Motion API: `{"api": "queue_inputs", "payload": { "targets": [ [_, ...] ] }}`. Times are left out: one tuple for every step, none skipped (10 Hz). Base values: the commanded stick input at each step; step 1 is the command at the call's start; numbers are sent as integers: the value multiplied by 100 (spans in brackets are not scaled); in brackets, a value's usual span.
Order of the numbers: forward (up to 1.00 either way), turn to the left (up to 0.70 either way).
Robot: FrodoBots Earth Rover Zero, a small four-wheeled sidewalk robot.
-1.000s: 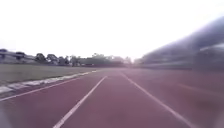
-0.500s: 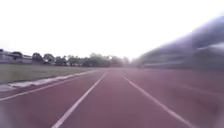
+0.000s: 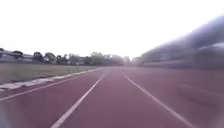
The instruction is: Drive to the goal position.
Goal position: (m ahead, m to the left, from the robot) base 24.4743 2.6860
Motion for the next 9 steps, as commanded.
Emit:
{"api": "queue_inputs", "payload": {
  "targets": [
    [70, -7],
    [70, -12],
    [70, -11],
    [70, -11],
    [70, -30],
    [70, -34],
    [70, -35],
    [70, 0],
    [70, 2]
  ]
}}
